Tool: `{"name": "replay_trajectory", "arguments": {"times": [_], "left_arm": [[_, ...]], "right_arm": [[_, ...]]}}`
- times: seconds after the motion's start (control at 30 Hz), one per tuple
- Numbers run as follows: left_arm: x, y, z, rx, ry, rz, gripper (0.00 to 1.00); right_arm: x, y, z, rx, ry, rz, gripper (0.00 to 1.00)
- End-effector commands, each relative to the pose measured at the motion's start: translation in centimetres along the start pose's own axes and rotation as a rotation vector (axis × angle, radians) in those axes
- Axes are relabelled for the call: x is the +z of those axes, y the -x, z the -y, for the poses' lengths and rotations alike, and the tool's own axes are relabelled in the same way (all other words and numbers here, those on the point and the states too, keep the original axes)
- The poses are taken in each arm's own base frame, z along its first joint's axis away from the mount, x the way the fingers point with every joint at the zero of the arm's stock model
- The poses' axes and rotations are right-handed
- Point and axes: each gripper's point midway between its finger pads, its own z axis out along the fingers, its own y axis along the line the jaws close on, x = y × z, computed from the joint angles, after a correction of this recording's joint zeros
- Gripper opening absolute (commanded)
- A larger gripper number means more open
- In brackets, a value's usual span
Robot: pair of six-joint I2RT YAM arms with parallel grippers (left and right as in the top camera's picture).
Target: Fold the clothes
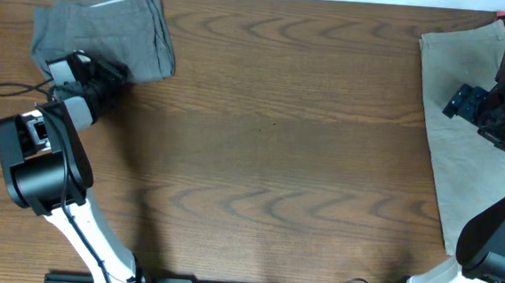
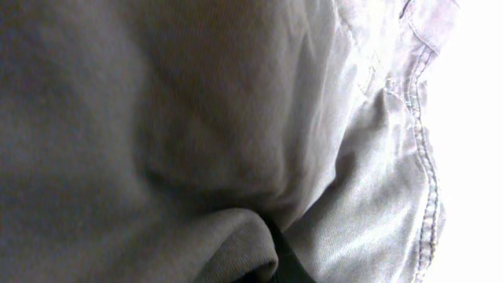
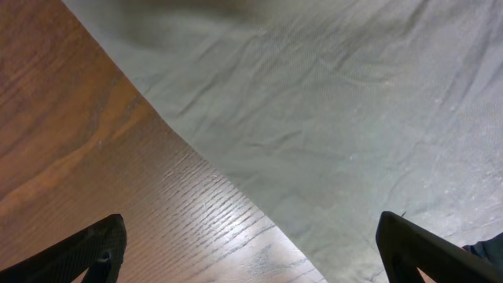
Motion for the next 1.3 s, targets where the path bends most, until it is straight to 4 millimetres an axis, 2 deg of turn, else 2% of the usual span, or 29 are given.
{"name": "replay_trajectory", "arguments": {"times": [0.0,0.1,0.27,0.53,0.63,0.87,1.0,1.27], "left_arm": [[1.2,-3.4,-2.9,0.108,0.058,-0.147,0.06],[0.5,-3.7,-4.2,0.143,0.099,-0.188,0.06],[-0.5,-2.7,-5.9,0.143,0.122,-0.185,0.06],[0.9,-3.3,-4.1,0.322,0.099,-0.168,0.06],[1.5,-3.3,-2.8,0.363,0.074,-0.145,0.06],[2.4,-2.1,-1.7,0.403,0.072,-0.096,0.06],[2.3,-2.1,-2.1,0.418,0.083,-0.109,0.06],[1.4,-1.8,-4.0,0.445,0.119,-0.136,0.06]], "right_arm": [[-0.2,0.2,0.2,0.011,-0.005,0.008,0.99],[-0.2,0.2,0.2,0.011,-0.005,0.008,0.99],[-0.2,0.2,0.2,0.011,-0.005,0.008,0.99],[-0.2,0.2,0.2,0.011,-0.005,0.008,0.99],[-0.2,0.2,0.2,0.011,-0.005,0.008,0.99],[-0.2,0.2,0.2,0.011,-0.005,0.008,0.99],[-0.2,0.2,0.2,0.011,-0.005,0.008,0.99],[-0.2,0.2,0.2,0.011,-0.005,0.008,0.99]]}}
